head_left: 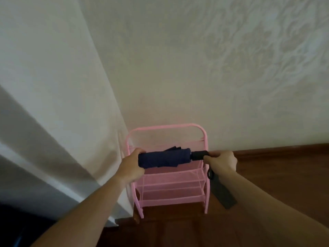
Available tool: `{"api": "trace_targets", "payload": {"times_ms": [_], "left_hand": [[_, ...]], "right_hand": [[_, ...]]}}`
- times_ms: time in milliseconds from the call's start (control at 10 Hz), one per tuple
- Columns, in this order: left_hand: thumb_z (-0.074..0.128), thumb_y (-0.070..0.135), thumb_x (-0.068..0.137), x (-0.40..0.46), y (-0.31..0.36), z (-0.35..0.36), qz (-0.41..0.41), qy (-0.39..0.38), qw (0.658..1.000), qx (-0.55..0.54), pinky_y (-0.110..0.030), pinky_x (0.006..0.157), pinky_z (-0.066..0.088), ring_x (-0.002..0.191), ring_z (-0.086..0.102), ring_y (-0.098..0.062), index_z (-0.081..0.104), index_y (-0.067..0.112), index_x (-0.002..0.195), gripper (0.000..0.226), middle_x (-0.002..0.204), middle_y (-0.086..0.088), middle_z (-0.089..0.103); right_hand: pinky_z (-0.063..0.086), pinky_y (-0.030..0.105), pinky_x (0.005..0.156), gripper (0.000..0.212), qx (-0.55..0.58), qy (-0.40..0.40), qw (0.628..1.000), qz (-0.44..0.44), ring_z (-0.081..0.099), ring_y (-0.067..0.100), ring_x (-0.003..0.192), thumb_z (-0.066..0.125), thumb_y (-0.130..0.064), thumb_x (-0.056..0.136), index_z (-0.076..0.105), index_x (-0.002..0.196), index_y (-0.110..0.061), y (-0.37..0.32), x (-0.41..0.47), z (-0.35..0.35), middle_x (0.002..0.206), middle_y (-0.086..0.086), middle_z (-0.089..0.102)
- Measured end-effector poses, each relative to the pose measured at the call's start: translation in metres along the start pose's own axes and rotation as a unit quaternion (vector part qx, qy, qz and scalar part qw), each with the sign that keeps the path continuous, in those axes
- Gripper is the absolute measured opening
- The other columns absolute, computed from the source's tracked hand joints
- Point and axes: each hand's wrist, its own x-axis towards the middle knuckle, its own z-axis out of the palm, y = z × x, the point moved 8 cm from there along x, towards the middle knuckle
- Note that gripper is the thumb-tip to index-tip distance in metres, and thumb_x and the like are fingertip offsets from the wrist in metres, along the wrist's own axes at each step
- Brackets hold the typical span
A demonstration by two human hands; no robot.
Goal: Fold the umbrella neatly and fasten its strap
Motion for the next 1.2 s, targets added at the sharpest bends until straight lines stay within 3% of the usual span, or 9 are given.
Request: {"api": "trace_targets", "payload": {"times_ms": [100, 300, 500, 600, 700, 800, 900, 1100, 1200], "left_hand": [[0.067, 0.003, 0.080, 0.043, -0.032, 0.032, -0.005, -0.037, 0.993, 0.109, -0.032, 0.075, 0.055, 0.101, 0.065, -0.028, 0.036, 0.017, 0.140, 0.069, 0.118, -0.011, 0.063], [0.053, -0.004, 0.094, 0.081, -0.056, 0.084, 0.058, -0.017, 0.944, 0.323, -0.032, 0.088, 0.053, 0.110, 0.067, -0.025, 0.047, 0.009, 0.130, 0.039, 0.125, -0.010, 0.063], [0.063, 0.003, 0.092, 0.097, -0.076, 0.117, 0.051, -0.077, 0.947, 0.308, -0.029, 0.084, 0.048, 0.107, 0.062, -0.025, 0.053, 0.008, 0.124, 0.034, 0.122, -0.011, 0.058], [0.065, 0.009, 0.089, 0.097, -0.073, 0.118, 0.068, -0.050, 0.954, 0.289, -0.030, 0.085, 0.048, 0.111, 0.061, -0.026, 0.052, 0.010, 0.125, 0.039, 0.123, -0.010, 0.057], [0.058, 0.032, 0.097, 0.089, -0.063, 0.119, 0.149, 0.007, 0.948, 0.282, -0.036, 0.090, 0.056, 0.112, 0.061, -0.023, 0.050, 0.019, 0.133, 0.039, 0.124, -0.005, 0.058], [0.046, 0.034, 0.104, 0.082, -0.060, 0.128, 0.197, 0.032, 0.929, 0.312, -0.039, 0.071, 0.057, 0.094, 0.068, -0.027, 0.056, 0.019, 0.127, 0.029, 0.122, -0.008, 0.057], [0.041, 0.029, 0.107, 0.081, -0.060, 0.132, 0.188, 0.053, 0.917, 0.347, -0.039, 0.071, 0.051, 0.090, 0.068, -0.031, 0.056, 0.016, 0.123, 0.026, 0.117, -0.009, 0.059], [0.055, 0.032, 0.099, 0.048, -0.044, 0.115, 0.120, 0.047, 0.932, 0.340, -0.039, 0.100, 0.048, 0.117, 0.059, -0.027, 0.045, 0.017, 0.138, 0.043, 0.128, -0.008, 0.060], [0.058, 0.032, 0.096, -0.006, -0.015, 0.082, 0.124, 0.058, 0.956, 0.258, -0.040, 0.092, 0.056, 0.111, 0.065, -0.025, 0.052, 0.018, 0.135, 0.042, 0.127, -0.005, 0.062]], "right_hand": [[0.063, 0.036, 0.067, 0.018, -0.110, 0.003, 0.993, -0.040, 0.072, 0.021, 0.074, 0.080, -0.013, 0.082, 0.078, 0.099, -0.007, 0.006, 0.041, 0.040, 0.090, 0.011, 0.076], [0.064, 0.038, 0.071, 0.009, -0.355, 0.006, 0.926, -0.124, 0.074, 0.028, 0.083, 0.063, -0.009, 0.095, 0.069, 0.100, -0.004, 0.021, 0.071, 0.100, 0.096, 0.015, 0.074], [0.061, 0.036, 0.076, 0.017, -0.456, -0.044, 0.875, -0.160, 0.073, 0.030, 0.095, 0.057, -0.004, 0.097, 0.064, 0.112, -0.002, 0.028, 0.075, 0.131, 0.106, 0.017, 0.072], [0.057, 0.034, 0.069, 0.013, -0.450, -0.087, 0.870, -0.181, 0.071, 0.026, 0.084, 0.057, -0.011, 0.097, 0.068, 0.101, -0.006, 0.029, 0.075, 0.137, 0.094, 0.011, 0.070], [0.052, 0.028, 0.065, 0.027, -0.443, -0.122, 0.851, -0.255, 0.063, 0.013, 0.070, 0.058, -0.045, 0.094, 0.063, 0.085, -0.021, 0.032, 0.056, 0.152, 0.079, -0.004, 0.065], [0.055, 0.037, 0.090, 0.022, -0.472, -0.176, 0.796, -0.336, 0.066, 0.019, 0.095, 0.063, -0.033, 0.093, 0.062, 0.112, -0.022, 0.047, 0.037, 0.174, 0.106, -0.002, 0.070], [0.051, 0.041, 0.099, 0.025, -0.481, -0.161, 0.792, -0.341, 0.065, 0.023, 0.104, 0.064, -0.015, 0.092, 0.060, 0.116, -0.020, 0.058, 0.047, 0.178, 0.113, 0.003, 0.070], [0.044, 0.043, 0.110, 0.041, -0.489, -0.119, 0.806, -0.311, 0.058, 0.026, 0.117, 0.069, -0.014, 0.088, 0.053, 0.127, -0.017, 0.049, 0.028, 0.156, 0.124, 0.007, 0.063], [0.049, 0.043, 0.105, 0.042, -0.444, -0.087, 0.842, -0.292, 0.059, 0.027, 0.117, 0.066, -0.009, 0.087, 0.054, 0.127, -0.017, 0.027, -0.011, 0.108, 0.125, 0.006, 0.063]]}}
